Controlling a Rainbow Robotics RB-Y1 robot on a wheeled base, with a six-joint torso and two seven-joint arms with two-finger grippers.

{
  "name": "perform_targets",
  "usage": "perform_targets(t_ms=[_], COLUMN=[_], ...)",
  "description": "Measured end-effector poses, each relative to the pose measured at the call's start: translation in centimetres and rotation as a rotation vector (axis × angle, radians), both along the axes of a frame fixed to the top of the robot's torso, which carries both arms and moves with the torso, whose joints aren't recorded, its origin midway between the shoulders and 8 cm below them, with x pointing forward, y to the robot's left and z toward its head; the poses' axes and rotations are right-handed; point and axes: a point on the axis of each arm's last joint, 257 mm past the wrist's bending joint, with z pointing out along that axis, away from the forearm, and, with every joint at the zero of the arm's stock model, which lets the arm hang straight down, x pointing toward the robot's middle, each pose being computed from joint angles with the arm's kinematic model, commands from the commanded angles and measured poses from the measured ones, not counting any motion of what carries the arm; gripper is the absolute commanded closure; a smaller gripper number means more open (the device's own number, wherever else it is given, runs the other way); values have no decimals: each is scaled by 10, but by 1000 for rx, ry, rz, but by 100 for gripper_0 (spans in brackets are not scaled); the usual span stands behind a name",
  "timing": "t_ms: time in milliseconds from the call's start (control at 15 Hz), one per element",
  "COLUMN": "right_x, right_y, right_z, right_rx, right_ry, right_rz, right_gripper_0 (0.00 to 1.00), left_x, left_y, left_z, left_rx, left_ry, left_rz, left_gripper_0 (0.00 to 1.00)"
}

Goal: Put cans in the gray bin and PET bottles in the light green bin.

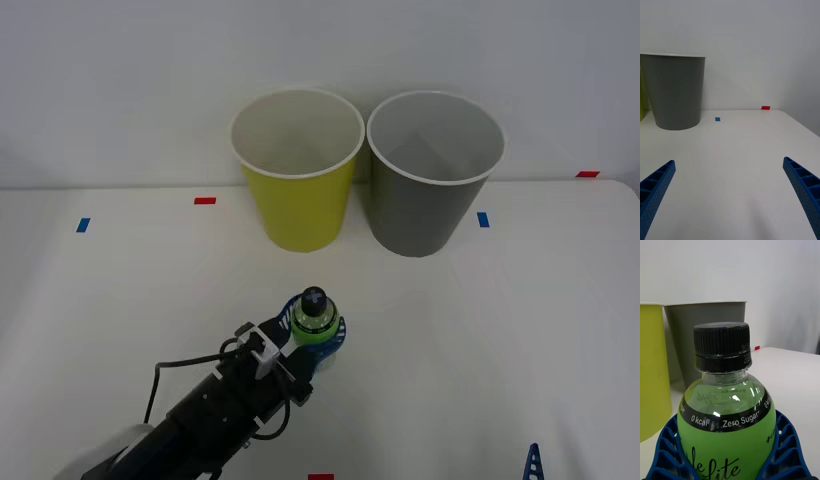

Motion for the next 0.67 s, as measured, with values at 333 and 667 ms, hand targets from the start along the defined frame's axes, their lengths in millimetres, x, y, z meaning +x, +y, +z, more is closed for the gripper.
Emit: perform_targets(t_ms=[333,667], right_x=[0,0], right_y=[0,0], right_z=[0,0], right_rx=[0,0], right_ry=[0,0], right_rz=[0,0], right_gripper_0=[0,0], left_x=[8,14], left_y=[19,66], left_z=[29,87], left_rx=[154,220], left_ry=[70,144], left_rz=[2,103], left_gripper_0=[100,100])
